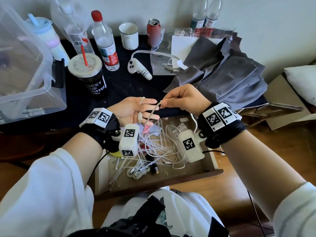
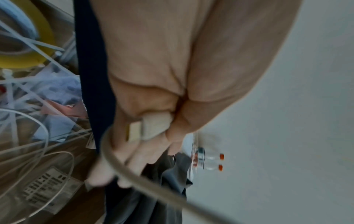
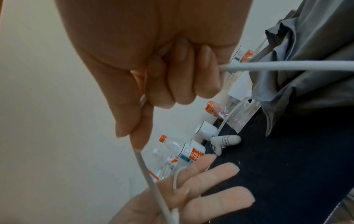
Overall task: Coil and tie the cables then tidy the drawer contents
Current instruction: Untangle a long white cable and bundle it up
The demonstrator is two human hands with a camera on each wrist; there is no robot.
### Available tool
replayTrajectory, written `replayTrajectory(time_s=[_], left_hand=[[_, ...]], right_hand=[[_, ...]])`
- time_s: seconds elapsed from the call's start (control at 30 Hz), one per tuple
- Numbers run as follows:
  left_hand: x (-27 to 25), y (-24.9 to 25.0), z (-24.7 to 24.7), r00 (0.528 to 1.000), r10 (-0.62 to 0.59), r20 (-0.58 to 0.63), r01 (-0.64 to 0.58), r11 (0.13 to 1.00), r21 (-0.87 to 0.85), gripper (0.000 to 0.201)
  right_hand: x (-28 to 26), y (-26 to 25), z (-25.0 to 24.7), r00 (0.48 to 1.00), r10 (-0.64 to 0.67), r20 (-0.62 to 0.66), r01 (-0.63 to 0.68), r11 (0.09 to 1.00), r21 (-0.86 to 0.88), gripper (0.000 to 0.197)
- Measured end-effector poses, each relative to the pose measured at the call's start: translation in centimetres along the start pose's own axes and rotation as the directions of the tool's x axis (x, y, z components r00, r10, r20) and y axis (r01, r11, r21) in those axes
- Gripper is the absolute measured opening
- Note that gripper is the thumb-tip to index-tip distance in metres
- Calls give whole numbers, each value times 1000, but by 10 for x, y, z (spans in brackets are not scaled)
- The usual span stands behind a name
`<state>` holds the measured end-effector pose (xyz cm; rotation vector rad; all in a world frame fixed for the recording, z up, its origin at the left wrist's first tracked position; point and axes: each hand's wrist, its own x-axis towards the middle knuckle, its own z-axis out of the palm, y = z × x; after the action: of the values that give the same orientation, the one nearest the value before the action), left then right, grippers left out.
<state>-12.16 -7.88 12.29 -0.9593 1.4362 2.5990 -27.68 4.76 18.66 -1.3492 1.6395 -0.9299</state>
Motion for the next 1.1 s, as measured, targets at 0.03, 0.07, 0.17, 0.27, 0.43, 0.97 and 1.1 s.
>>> replayTrajectory(time_s=[0.03, 0.07, 0.17, 0.27, 0.43, 0.97, 1.1], left_hand=[[-1, -1, 6, 1000, -7, 23, 6, 999, 51, 37], [-2, -2, 12, 998, -18, 56, 13, 996, 83, 33], [-6, -3, 26, 986, -66, 150, 54, 995, 83, 28], [-11, -4, 27, 991, -34, 133, 38, 999, -23, 34], [-16, 3, 24, 944, 47, 326, 50, 958, -282, 29], [-4, 29, 21, 929, 357, 97, -183, 671, -718, 48], [-4, 22, 26, 957, 289, -35, -274, 853, -444, 34]], right_hand=[[3, 0, 4, 1000, 3, 12, -2, 1000, -16, 12], [6, 0, 7, 1000, -10, 14, 10, 1000, -29, 12], [14, 7, 6, 995, -54, -83, 51, 998, -43, 9], [17, 20, -2, 976, -22, -215, 9, 998, -59, 12], [14, 31, 7, 958, 23, -286, -42, 997, -62, 21], [8, 38, 42, 989, 147, -34, -150, 981, -123, 24], [10, 20, 47, 988, 111, 110, -67, 936, -345, 25]])
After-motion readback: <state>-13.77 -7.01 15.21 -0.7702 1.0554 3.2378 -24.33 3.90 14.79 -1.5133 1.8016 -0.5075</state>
